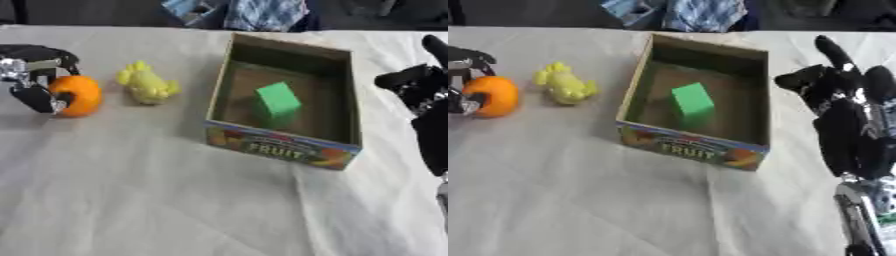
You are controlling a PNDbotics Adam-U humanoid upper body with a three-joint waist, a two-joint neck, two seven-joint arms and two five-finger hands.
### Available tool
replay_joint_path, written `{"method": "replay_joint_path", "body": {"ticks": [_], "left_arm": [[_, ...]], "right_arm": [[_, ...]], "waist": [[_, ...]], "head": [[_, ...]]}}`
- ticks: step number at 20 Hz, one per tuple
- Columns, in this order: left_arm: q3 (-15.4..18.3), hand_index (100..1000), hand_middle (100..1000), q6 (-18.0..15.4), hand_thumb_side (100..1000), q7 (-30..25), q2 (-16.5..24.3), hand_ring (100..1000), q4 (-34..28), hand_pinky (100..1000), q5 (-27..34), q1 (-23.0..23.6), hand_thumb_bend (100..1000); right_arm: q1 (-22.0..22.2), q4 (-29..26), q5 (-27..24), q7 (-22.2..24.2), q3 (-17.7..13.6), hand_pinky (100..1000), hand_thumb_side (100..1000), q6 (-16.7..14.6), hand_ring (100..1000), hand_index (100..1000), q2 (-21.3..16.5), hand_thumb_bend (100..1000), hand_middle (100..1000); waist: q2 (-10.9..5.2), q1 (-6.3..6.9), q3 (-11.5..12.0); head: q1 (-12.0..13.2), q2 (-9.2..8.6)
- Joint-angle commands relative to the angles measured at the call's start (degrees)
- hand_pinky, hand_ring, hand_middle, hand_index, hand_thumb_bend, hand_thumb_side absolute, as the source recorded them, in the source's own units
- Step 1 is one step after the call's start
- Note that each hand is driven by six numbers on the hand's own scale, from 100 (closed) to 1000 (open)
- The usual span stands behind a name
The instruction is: Pick up objects on the table and place them in the box.
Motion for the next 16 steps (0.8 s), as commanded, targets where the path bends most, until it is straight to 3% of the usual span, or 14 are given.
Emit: {"method": "replay_joint_path", "body": {"ticks": [1, 6, 16], "left_arm": [[0.3, 788, 1000, 0.8, 100, 1.1, 1.5, 623, -1.7, 445, -0.9, -1.6, 100], [0.4, 729, 1000, 1.9, 100, 2.5, 1.8, 556, -2.7, 356, -1.7, -2.1, 100], [-0.2, 671, 1000, 2.7, 100, 3.5, 2.3, 501, -5.2, 265, -2.9, -2.9, 100]], "right_arm": [[-0.3, -1.2, 0.0, 0.0, -0.2, 803, 1000, 0.2, 717, 975, -0.4, 357, 584], [-0.3, -1.2, -0.1, 0.0, -0.3, 803, 1000, 0.3, 718, 975, -0.4, 357, 584], [-0.3, -1.2, -0.3, -0.1, -0.3, 804, 1000, 0.4, 718, 975, -0.8, 359, 584]], "waist": [[-1.47, 0.29, 0.0], [-1.64, 0.47, 0.0], [-1.98, 0.79, 0.1]], "head": [[0.1, -0.72], [0.0, -0.72], [-0.6, 0.2]]}}
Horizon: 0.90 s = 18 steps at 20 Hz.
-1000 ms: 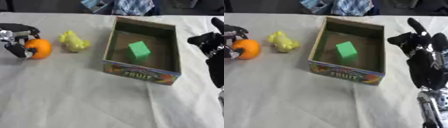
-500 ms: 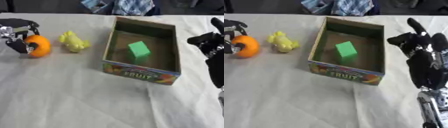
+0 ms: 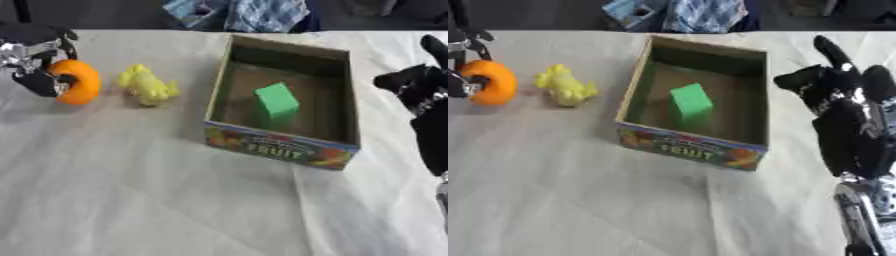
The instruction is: Pick up objects on the table and place them in the box.
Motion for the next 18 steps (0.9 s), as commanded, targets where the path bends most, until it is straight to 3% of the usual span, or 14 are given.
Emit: {"method": "replay_joint_path", "body": {"ticks": [1, 7, 18], "left_arm": [[0.2, 664, 1000, 0.2, 100, 0.4, 2.1, 495, -1.9, 255, -0.2, -1.7, 100], [0.4, 624, 1000, 1.1, 100, 0.9, 1.9, 458, -4.1, 195, 1.0, -2.3, 100], [-1.2, 609, 1000, 1.7, 100, 0.3, -0.8, 439, -11.2, 148, 4.8, -6.0, 100]], "right_arm": [[-0.3, -1.2, -0.2, 0.0, -0.3, 804, 1000, 0.0, 718, 975, -0.8, 359, 584], [-0.4, -1.2, -0.3, -0.1, -0.4, 804, 1000, -0.1, 718, 974, -0.9, 358, 584], [-0.5, -1.2, -0.7, -0.4, -0.4, 804, 1000, -0.2, 718, 972, -1.1, 357, 584]], "waist": [[-1.54, 0.15, 0.0], [-1.62, 0.09, 0.0], [-1.96, 0.0, -0.1]], "head": [[-0.8, 0.25], [-2.3, 0.82], [-1.3, 1.02]]}}
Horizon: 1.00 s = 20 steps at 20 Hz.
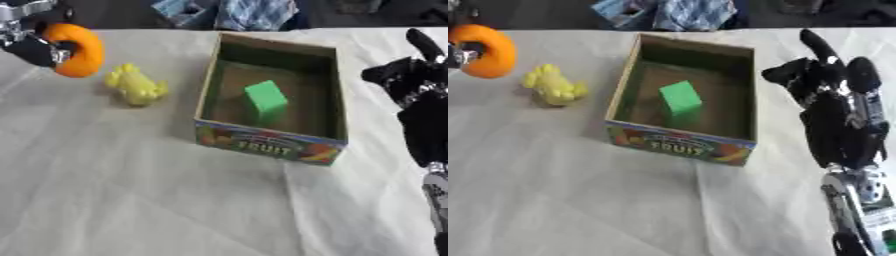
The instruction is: Pick up objects on the table and place them in the box.
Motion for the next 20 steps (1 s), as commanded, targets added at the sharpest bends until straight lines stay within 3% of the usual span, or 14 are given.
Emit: {"method": "replay_joint_path", "body": {"ticks": [1, 10, 11, 12, 20], "left_arm": [[-0.2, 607, 1000, 0.4, 100, -0.1, -0.1, 436, -3.0, 142, 1.2, -2.1, 100], [-1.4, 594, 1000, 0.8, 147, 0.2, -6.7, 415, -6.2, 100, 4.2, -6.8, 100], [-1.6, 594, 1000, 0.7, 186, 0.2, -7.5, 415, -6.4, 100, 4.2, -7.3, 100], [-1.8, 594, 1000, 0.6, 148, 0.1, -8.3, 414, -6.4, 100, 4.1, -7.7, 100], [-3.2, 590, 1000, -0.5, 130, 0.6, -13.8, 412, -4.8, 100, 0.7, -9.3, 100]], "right_arm": [[-0.5, -1.2, -0.4, -0.2, -0.2, 804, 1000, -0.1, 718, 972, -1.1, 357, 585], [-1.0, -1.2, -0.9, -0.4, -0.1, 804, 1000, -0.2, 718, 970, -1.0, 357, 585], [-1.0, -1.2, -1.0, -0.4, 0.0, 804, 1000, -0.2, 718, 970, -1.0, 360, 585], [-1.1, -1.2, -1.1, -0.4, 0.0, 804, 1000, -0.2, 718, 970, -1.0, 358, 585], [-1.6, -1.2, -1.8, -1.0, -0.2, 803, 1000, -0.4, 718, 969, -0.8, 359, 585]], "waist": [[-1.61, 0.04, -0.1], [-1.88, -0.21, -0.5], [-1.88, -0.24, -0.6], [-1.89, -0.27, -0.7], [-1.84, -0.37, -1.8]], "head": [[0.5, 0.5], [1.9, 0.55], [2.1, 0.45], [2.3, 0.38], [3.1, -0.09]]}}
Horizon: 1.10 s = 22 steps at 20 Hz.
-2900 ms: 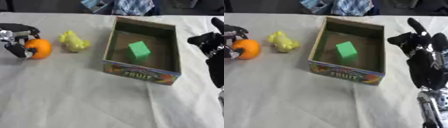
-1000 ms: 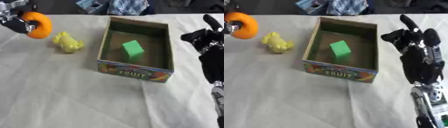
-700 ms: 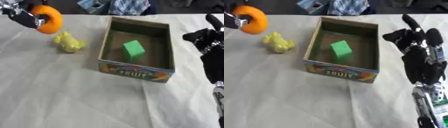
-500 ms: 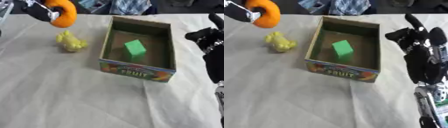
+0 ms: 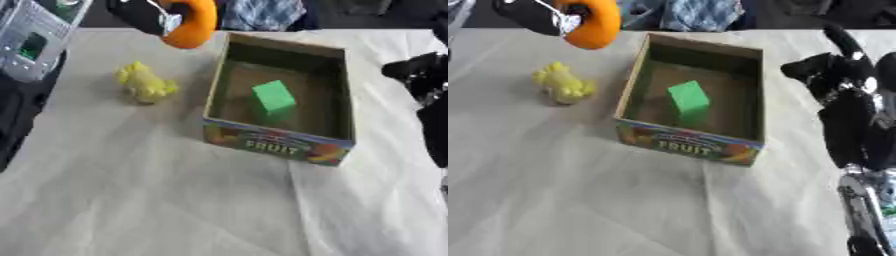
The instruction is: Pick up objects on the table and place them in the box.
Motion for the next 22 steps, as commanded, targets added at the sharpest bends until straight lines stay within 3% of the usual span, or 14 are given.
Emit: {"method": "replay_joint_path", "body": {"ticks": [1, 7, 22], "left_arm": [[-0.1, 589, 1000, -0.6, 136, 0.6, -1.4, 411, 0.6, 100, -1.8, -1.9, 100], [-1.0, 590, 1000, -1.2, 139, 3.4, -4.8, 412, 2.7, 100, -5.0, -1.9, 100], [-2.3, 583, 1000, -1.8, 149, 15.4, -12.7, 405, 10.7, 100, -16.1, 1.9, 100]], "right_arm": [[-0.7, -1.2, -0.7, -0.4, -0.2, 803, 1000, 0.0, 718, 969, -0.7, 360, 585], [-1.7, -1.2, -1.4, -0.4, 0.0, 803, 1000, 0.2, 718, 969, -0.2, 360, 585], [-2.1, -1.2, -1.7, 0.3, 0.3, 802, 1000, 0.8, 717, 972, 1.0, 362, 583]], "waist": [[-1.35, -0.05, -0.4], [-1.03, -0.2, -1.8], [-0.54, -0.57, -2.9]], "head": [[0.5, -0.58], [2.1, -0.92], [3.0, -2.33]]}}
